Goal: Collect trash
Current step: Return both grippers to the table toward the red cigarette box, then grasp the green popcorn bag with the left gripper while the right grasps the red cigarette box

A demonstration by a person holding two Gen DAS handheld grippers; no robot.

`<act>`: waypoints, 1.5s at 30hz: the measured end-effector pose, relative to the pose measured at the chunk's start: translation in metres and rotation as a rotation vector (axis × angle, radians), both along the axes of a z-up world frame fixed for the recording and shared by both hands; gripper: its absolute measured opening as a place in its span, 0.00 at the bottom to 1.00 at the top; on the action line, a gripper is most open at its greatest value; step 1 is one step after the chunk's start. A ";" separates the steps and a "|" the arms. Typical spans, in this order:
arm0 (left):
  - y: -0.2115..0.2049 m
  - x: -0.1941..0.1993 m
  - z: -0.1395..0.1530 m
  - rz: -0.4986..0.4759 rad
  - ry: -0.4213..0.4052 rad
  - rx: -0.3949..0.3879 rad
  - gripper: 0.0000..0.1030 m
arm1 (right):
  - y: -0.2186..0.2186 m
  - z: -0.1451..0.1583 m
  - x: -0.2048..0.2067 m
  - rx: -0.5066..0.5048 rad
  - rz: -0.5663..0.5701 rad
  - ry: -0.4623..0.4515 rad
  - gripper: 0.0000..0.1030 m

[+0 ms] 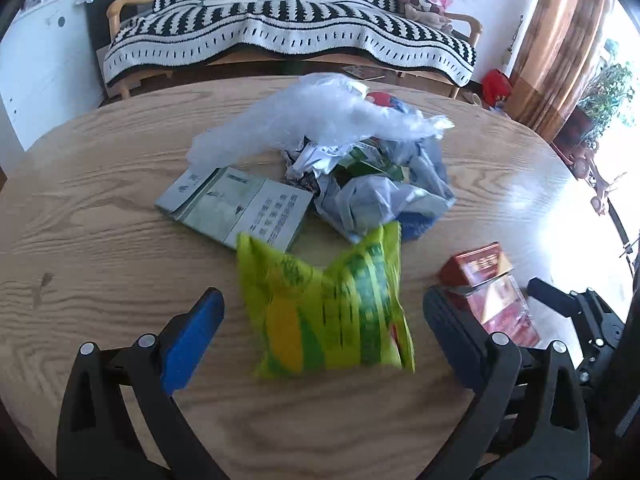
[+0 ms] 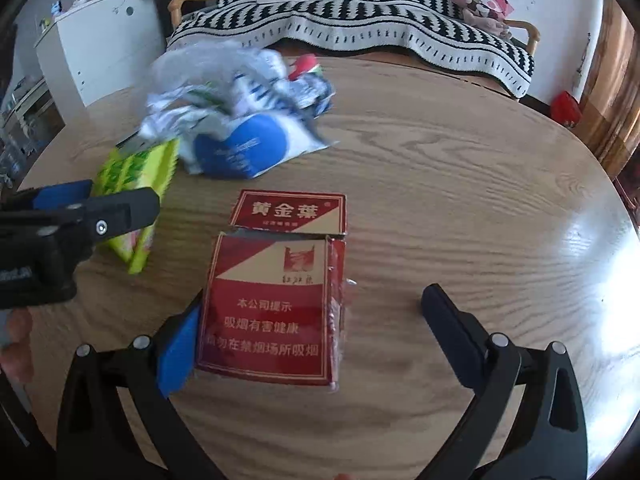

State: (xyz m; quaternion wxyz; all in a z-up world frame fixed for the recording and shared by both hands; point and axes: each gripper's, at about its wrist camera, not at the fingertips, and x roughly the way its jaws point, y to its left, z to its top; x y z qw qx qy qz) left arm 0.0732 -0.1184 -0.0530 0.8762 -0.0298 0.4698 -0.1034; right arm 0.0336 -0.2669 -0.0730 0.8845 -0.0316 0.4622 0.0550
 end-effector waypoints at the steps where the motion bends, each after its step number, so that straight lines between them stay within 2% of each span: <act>1: 0.005 0.004 -0.005 0.023 0.016 -0.029 0.94 | -0.005 0.000 0.006 0.003 -0.009 -0.010 0.95; 3: 0.012 0.008 -0.010 0.051 0.038 -0.066 0.94 | -0.009 0.000 0.015 0.005 -0.021 -0.011 0.95; 11: 0.007 -0.003 -0.014 -0.015 -0.067 -0.008 0.94 | -0.007 -0.001 0.026 0.000 -0.016 -0.011 0.95; 25: 0.015 -0.003 -0.015 -0.079 -0.068 -0.009 0.94 | -0.001 -0.002 0.015 0.001 0.010 -0.014 0.95; 29: 0.022 -0.003 -0.015 -0.077 -0.072 -0.045 0.94 | -0.008 -0.002 0.014 0.003 0.008 -0.014 0.95; 32: 0.026 -0.003 -0.016 -0.049 -0.072 -0.028 0.94 | -0.014 -0.002 0.014 0.005 -0.004 -0.014 0.95; 33: 0.027 -0.003 -0.016 -0.041 -0.074 -0.025 0.92 | -0.014 -0.002 0.014 0.004 -0.004 -0.015 0.95; 34: 0.027 -0.004 -0.015 -0.028 -0.079 -0.009 0.80 | -0.014 -0.002 0.014 0.005 -0.005 -0.015 0.95; 35: 0.027 -0.005 -0.014 -0.006 -0.092 0.033 0.68 | -0.014 -0.001 0.014 0.005 -0.008 -0.014 0.94; 36: 0.029 -0.005 -0.013 -0.003 -0.089 0.033 0.66 | -0.015 -0.001 0.013 0.005 -0.018 -0.010 0.88; 37: 0.031 -0.005 -0.012 0.000 -0.087 0.012 0.57 | -0.015 0.002 0.012 0.006 -0.022 -0.021 0.50; 39: 0.036 -0.006 -0.009 0.010 -0.070 -0.047 0.53 | -0.016 0.008 0.009 -0.033 -0.066 -0.044 0.52; 42: 0.037 -0.009 -0.001 0.027 -0.101 -0.048 0.51 | -0.025 0.015 0.005 0.076 -0.104 -0.063 0.52; 45: 0.038 -0.013 0.004 0.024 -0.114 -0.053 0.51 | -0.033 0.025 0.001 0.096 -0.145 -0.113 0.52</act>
